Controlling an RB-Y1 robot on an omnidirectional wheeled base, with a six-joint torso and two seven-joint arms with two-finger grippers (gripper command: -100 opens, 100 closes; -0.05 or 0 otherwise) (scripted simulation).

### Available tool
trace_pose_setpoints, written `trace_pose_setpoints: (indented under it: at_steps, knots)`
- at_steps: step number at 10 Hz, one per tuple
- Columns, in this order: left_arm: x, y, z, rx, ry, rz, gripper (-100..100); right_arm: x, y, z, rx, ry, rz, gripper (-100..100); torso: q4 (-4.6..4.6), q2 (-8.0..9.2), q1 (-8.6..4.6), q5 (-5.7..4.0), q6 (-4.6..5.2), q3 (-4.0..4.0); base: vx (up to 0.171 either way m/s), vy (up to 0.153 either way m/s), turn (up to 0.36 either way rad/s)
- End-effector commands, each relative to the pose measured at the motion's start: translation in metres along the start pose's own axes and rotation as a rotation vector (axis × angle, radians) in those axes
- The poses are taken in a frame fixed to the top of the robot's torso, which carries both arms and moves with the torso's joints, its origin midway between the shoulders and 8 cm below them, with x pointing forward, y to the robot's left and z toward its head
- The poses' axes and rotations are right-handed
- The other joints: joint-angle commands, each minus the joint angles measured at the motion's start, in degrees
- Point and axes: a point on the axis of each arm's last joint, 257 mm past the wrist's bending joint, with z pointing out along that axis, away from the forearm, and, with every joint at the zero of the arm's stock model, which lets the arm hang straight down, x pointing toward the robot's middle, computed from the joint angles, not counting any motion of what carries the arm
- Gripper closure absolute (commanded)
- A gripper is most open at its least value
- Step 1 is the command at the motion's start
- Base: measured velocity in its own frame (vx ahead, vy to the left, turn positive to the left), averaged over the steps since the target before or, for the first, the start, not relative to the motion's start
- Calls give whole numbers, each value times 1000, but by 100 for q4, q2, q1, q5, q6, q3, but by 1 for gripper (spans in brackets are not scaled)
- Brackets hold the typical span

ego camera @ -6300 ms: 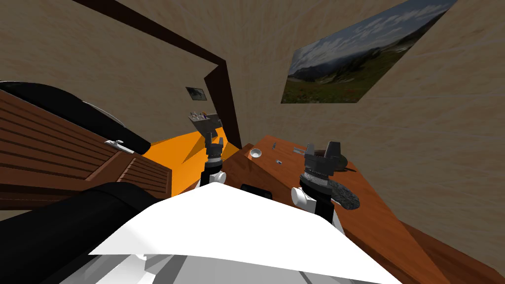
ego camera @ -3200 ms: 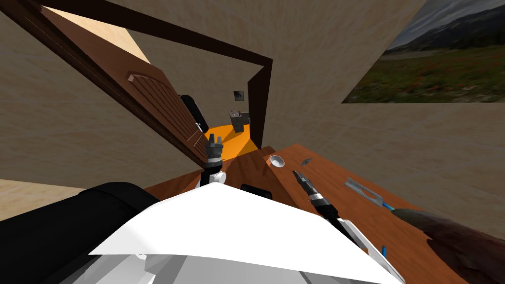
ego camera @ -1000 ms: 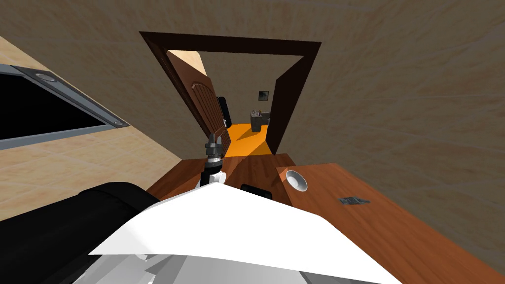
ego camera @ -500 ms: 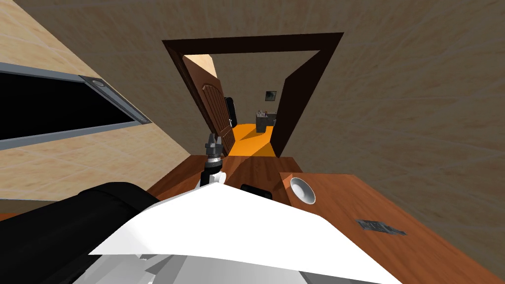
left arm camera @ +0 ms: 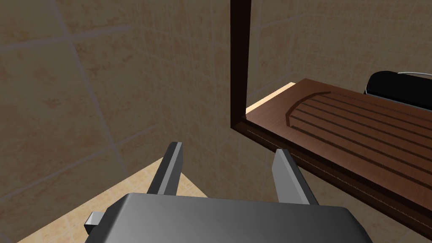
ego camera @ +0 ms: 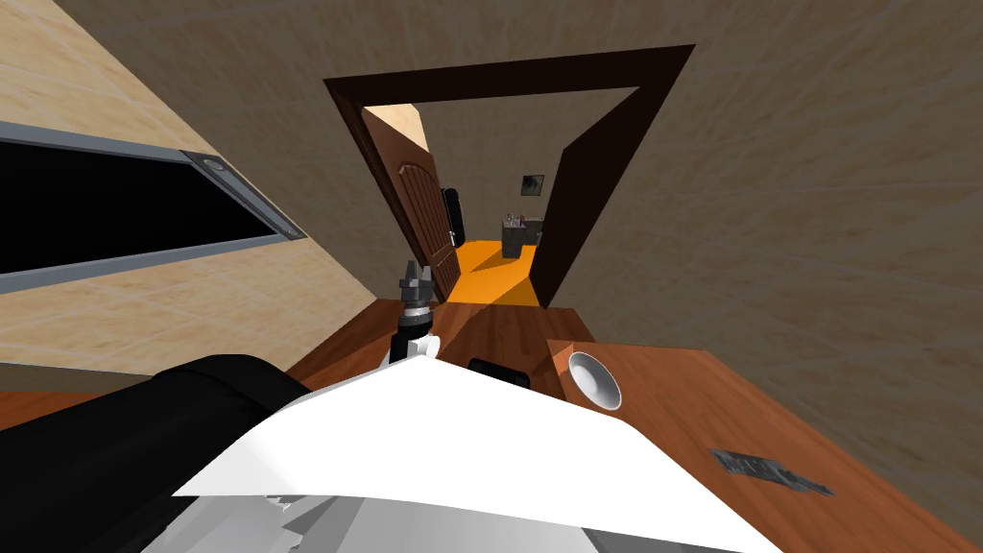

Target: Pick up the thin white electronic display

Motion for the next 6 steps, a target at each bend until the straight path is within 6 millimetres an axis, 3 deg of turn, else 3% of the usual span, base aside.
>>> trace_pose_setpoints:
  at_steps: [1,3,6]
  knots:
    - [0,0,0,0,0,0,0,8,-3,-2,-4,18,-12,-100,0,0,0,0,0,0,29,-21,103]
    - [0,0,0,0,0,0,0,17,-10,-7,14,35,-4,-100,-1,-1,0,-1,4,-1,16,-7,-3]
    - [0,0,0,0,0,0,0,82,-21,-34,30,201,-34,-100,-2,-10,-6,-1,-1,-5,50,-25,192]
